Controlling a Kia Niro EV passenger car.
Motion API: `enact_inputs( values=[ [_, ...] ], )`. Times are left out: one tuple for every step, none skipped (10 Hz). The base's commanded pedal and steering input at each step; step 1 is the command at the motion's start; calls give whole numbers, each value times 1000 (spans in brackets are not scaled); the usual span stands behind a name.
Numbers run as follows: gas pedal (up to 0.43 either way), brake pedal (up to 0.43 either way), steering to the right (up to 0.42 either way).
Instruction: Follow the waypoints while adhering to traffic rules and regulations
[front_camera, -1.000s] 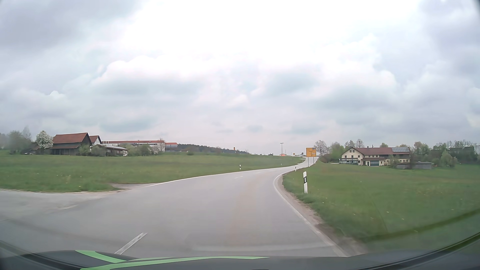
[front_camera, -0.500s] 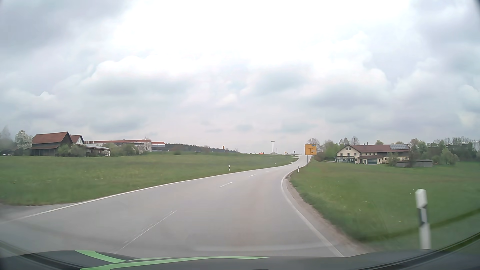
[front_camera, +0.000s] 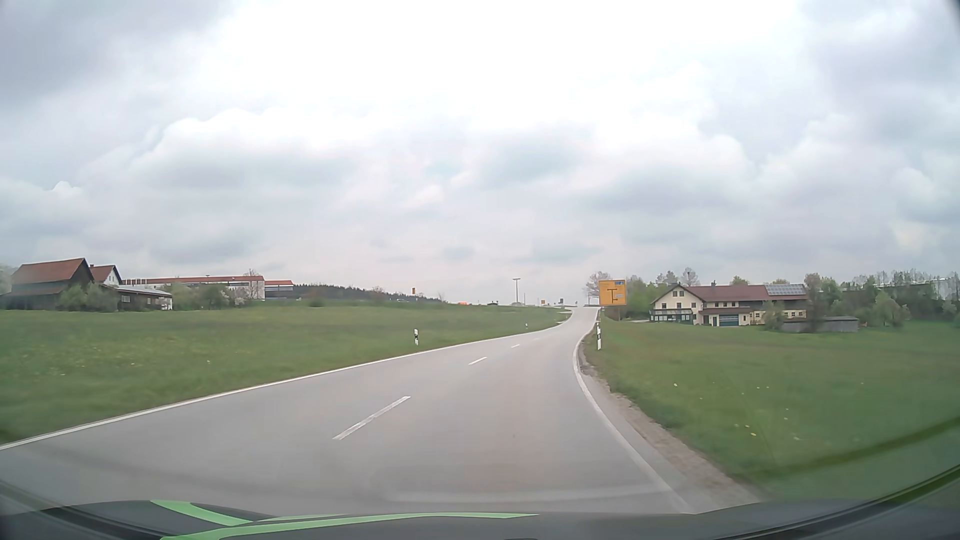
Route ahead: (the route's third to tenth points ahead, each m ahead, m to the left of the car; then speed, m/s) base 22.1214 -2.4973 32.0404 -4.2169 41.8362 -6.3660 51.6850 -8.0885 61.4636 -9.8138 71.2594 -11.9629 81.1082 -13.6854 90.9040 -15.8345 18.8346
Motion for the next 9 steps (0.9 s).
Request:
enact_inputs(
  values=[
    [209,0,35],
    [209,0,35],
    [209,0,35],
    [209,0,35],
    [209,0,35],
    [220,0,35],
    [220,0,34],
    [220,0,34],
    [220,0,31]
  ],
)
